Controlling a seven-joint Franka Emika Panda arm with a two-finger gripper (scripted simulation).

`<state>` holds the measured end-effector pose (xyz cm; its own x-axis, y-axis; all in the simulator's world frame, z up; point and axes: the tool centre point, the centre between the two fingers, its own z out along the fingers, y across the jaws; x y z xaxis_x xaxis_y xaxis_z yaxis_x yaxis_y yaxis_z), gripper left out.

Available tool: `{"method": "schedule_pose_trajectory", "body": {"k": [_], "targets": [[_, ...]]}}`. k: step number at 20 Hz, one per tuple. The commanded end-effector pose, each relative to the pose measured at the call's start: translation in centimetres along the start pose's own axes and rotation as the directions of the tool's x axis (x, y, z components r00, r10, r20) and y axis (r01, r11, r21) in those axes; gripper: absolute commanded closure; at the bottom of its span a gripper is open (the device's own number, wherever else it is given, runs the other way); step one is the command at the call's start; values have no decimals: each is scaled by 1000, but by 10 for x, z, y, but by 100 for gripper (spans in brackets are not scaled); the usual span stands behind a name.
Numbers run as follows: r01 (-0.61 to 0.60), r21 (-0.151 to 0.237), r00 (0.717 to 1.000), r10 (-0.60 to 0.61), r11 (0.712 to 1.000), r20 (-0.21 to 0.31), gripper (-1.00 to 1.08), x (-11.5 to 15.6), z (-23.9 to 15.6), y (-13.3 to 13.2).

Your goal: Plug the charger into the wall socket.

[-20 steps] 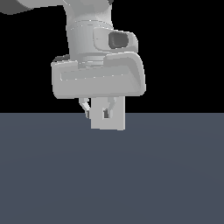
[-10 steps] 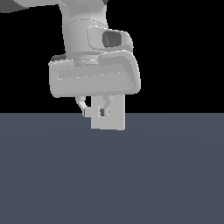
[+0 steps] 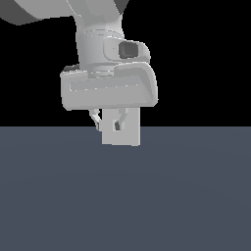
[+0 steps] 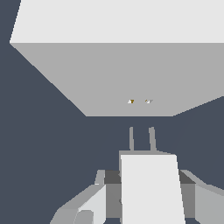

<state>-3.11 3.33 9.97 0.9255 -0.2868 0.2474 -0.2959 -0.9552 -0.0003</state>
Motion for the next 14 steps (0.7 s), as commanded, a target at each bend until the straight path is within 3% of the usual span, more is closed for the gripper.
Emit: {"method": "schedule_pose_trajectory", "body": {"k": [1,14], "targets": [[-1,0,1000,1,1000,0,108,9,2,0],[-1,0,1000,1,1000,0,108,35,9,0]]}}
